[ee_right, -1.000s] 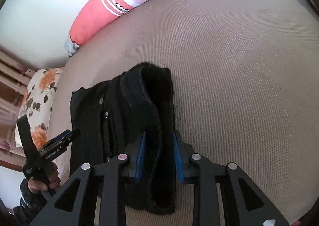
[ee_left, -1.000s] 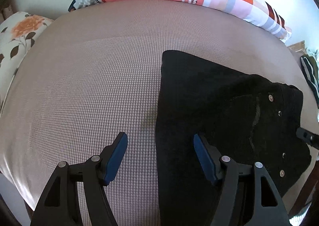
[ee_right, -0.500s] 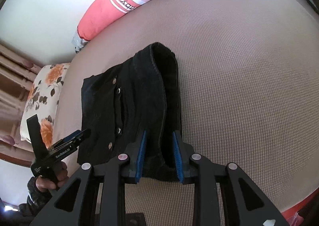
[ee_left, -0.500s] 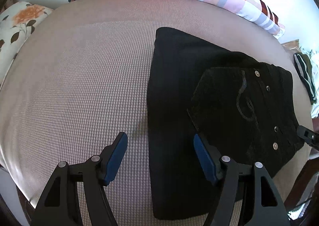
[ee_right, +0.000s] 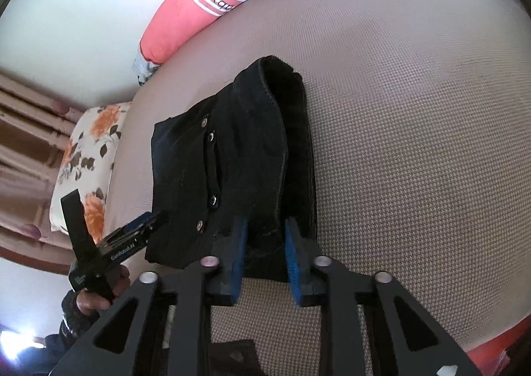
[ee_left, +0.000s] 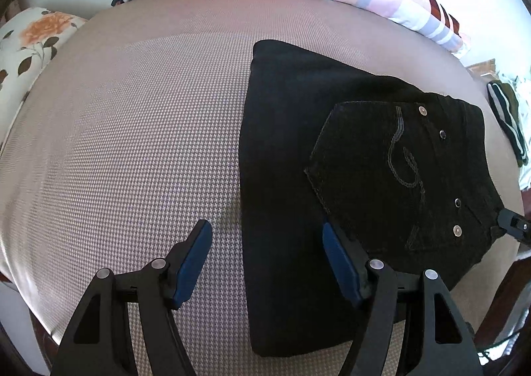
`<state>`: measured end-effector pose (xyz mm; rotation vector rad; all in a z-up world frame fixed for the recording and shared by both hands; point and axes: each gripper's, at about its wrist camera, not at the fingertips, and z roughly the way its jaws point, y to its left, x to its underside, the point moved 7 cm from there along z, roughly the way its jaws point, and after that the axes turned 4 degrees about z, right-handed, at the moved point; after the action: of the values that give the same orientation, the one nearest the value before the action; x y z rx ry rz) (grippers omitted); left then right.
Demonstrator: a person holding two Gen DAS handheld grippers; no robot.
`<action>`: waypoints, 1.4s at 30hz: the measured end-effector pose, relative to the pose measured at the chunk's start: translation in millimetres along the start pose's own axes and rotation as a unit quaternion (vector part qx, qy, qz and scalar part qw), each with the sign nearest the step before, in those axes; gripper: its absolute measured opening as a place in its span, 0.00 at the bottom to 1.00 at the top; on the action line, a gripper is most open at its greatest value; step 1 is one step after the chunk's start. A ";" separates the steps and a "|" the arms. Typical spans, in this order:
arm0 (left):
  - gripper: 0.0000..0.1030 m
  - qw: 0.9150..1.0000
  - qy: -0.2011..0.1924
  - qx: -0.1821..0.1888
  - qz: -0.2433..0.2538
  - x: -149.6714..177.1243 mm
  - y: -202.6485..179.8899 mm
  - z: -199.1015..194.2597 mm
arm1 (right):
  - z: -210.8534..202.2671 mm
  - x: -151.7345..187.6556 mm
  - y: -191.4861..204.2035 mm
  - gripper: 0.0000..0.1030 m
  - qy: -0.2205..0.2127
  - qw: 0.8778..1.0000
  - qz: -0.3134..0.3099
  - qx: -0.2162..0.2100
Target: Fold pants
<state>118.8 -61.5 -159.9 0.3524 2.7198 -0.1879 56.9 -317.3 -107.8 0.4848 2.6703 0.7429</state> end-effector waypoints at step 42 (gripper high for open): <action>0.74 0.999 -0.007 -0.014 0.039 5.5 -13.8 -1.7 | 0.4 -7.7 6.2 0.44 -0.012 0.992 -0.048 0.117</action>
<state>109.5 -73.3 -159.4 0.4454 2.6858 -0.1309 65.3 -315.3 -103.0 0.4156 2.7496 0.3969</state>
